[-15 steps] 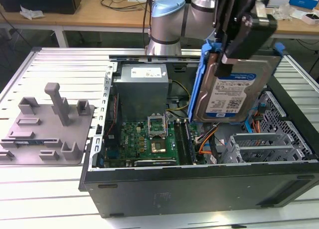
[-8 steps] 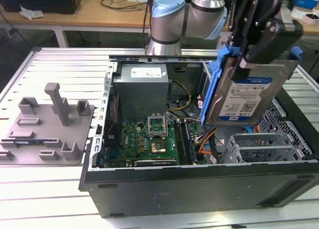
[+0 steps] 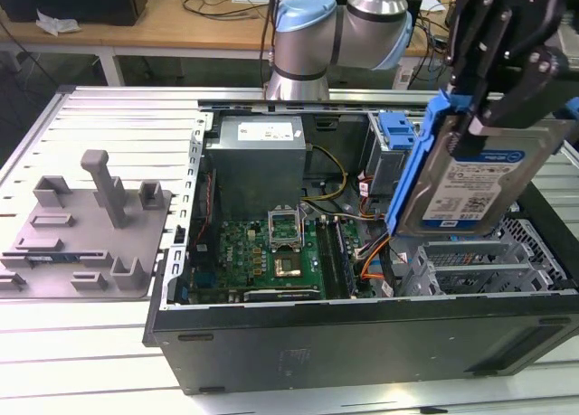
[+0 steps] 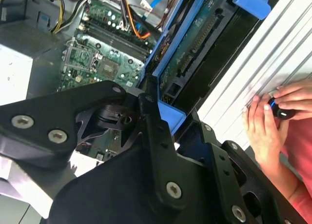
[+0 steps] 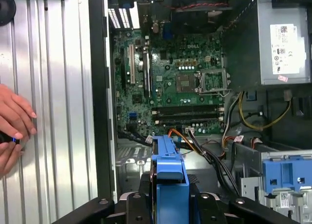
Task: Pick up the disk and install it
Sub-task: 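Insert the disk into the insertion slot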
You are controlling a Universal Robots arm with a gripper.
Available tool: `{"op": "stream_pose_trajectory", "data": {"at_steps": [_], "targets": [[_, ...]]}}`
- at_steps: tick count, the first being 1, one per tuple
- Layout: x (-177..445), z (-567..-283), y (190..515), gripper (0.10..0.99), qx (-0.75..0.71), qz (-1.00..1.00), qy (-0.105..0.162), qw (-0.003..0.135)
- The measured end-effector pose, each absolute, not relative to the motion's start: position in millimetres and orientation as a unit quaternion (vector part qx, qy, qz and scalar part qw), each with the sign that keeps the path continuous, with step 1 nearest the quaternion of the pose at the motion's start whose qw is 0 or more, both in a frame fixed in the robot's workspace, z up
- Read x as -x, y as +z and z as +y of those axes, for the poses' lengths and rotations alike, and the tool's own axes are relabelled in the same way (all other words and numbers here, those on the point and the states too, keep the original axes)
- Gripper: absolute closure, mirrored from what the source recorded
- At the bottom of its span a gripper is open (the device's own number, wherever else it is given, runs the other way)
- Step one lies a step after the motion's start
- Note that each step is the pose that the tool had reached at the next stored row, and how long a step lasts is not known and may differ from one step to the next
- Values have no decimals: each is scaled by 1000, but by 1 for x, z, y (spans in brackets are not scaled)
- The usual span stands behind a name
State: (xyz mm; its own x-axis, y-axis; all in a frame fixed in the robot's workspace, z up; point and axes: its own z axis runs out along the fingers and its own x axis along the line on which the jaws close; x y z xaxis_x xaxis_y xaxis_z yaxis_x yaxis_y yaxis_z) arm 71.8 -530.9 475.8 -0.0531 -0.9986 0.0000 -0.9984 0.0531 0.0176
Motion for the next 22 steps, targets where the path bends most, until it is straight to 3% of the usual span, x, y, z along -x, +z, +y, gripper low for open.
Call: {"op": "stream_pose_trajectory", "data": {"at_steps": [9,22], "targets": [[-111,-534,474,718,-690,-724,-6,6],[-112,-538,472,718,-705,-709,-5,8]]}}
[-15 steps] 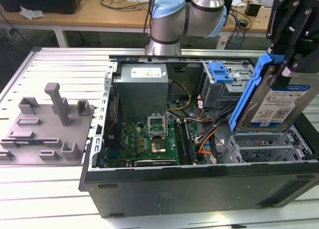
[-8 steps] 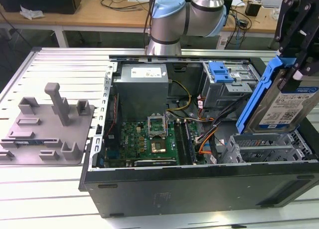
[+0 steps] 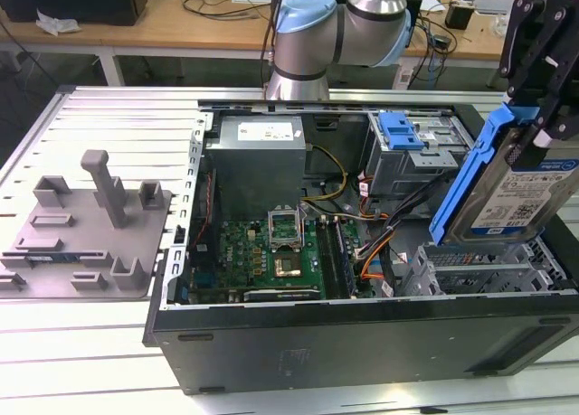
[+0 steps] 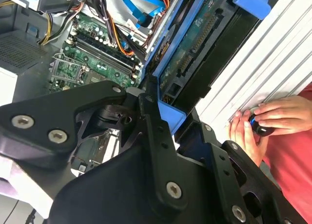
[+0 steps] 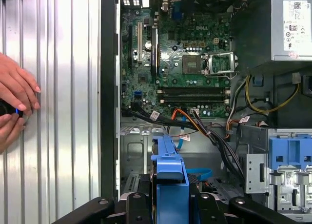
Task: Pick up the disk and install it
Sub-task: 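Insert the disk into the insertion slot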
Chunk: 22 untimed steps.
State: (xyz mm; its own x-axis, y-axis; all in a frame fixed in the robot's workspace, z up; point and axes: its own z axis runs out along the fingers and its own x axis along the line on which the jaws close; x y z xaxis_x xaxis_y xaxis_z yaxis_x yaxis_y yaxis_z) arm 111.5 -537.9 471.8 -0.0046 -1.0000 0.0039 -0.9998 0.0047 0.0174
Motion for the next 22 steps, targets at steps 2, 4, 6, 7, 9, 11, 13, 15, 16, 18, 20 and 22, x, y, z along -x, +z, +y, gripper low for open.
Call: {"op": "stream_pose_trajectory", "data": {"at_steps": [2,4,6,7,9,11,13,15,16,18,20,22], "targets": [[-111,-539,471,718,-705,-709,-5,7],[-111,-540,471,718,-705,-709,-6,6],[-111,-541,470,718,-705,-709,-8,4],[-111,-541,469,718,-705,-709,-9,4],[-112,-542,468,718,-705,-710,-9,4],[-111,-542,467,718,-704,-710,-9,4],[-112,-542,466,718,-704,-710,-9,4],[-112,-542,465,718,-703,-711,-9,4],[-112,-542,465,718,-703,-711,-9,4],[-112,-542,463,718,-703,-711,-9,4],[-112,-542,462,718,-703,-711,-9,4],[-112,-542,461,718,-703,-711,-9,4]]}}
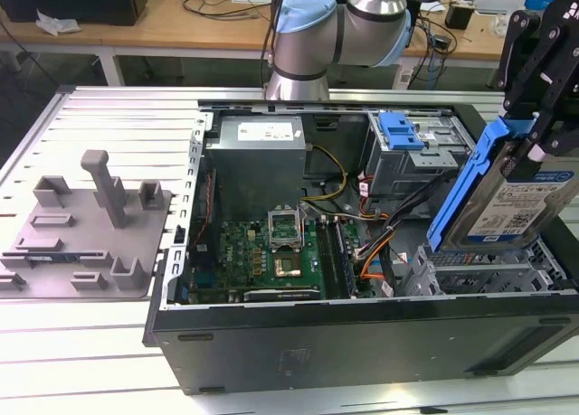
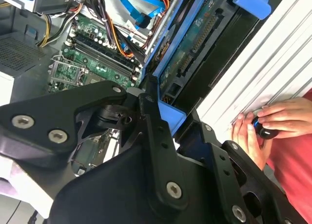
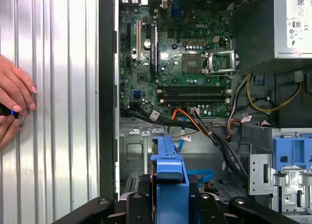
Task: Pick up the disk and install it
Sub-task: 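Insert the disk into the insertion slot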
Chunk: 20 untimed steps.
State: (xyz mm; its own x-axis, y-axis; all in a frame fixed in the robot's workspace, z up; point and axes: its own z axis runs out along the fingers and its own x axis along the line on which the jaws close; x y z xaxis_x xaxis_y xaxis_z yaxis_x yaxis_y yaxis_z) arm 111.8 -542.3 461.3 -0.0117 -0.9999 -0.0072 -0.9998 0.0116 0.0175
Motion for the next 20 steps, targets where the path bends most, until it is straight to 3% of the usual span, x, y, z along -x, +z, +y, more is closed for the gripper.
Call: {"op": "stream_pose_trajectory", "data": {"at_steps": [20], "targets": [[-114,-545,445,718,-699,-715,-9,4]]}}
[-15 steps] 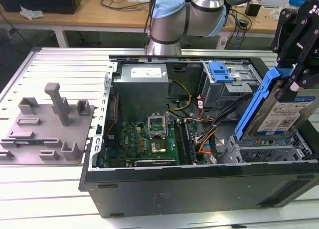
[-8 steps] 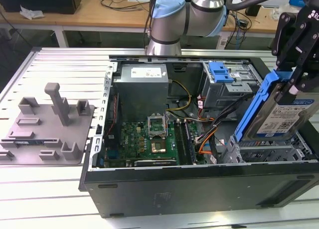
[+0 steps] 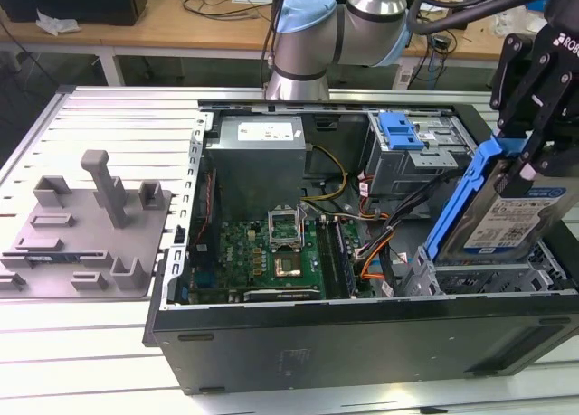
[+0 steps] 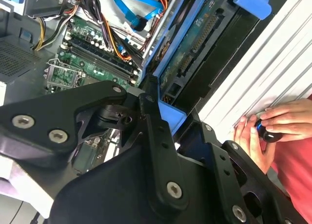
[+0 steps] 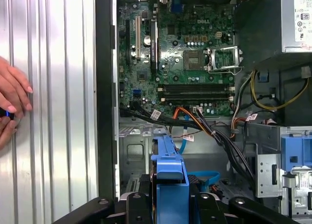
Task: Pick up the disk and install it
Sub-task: 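Insert the disk into the insertion slot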
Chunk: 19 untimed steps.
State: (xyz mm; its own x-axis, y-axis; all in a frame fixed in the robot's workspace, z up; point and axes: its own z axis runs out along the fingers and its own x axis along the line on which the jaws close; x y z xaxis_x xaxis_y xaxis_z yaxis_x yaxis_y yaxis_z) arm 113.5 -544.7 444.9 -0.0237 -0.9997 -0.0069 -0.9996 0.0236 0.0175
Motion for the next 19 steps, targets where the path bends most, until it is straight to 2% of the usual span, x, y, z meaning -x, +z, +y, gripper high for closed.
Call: {"op": "stream_pose_trajectory", "data": {"at_steps": [19], "targets": [[-114,-549,409,718,-699,-715,-9,4]]}}
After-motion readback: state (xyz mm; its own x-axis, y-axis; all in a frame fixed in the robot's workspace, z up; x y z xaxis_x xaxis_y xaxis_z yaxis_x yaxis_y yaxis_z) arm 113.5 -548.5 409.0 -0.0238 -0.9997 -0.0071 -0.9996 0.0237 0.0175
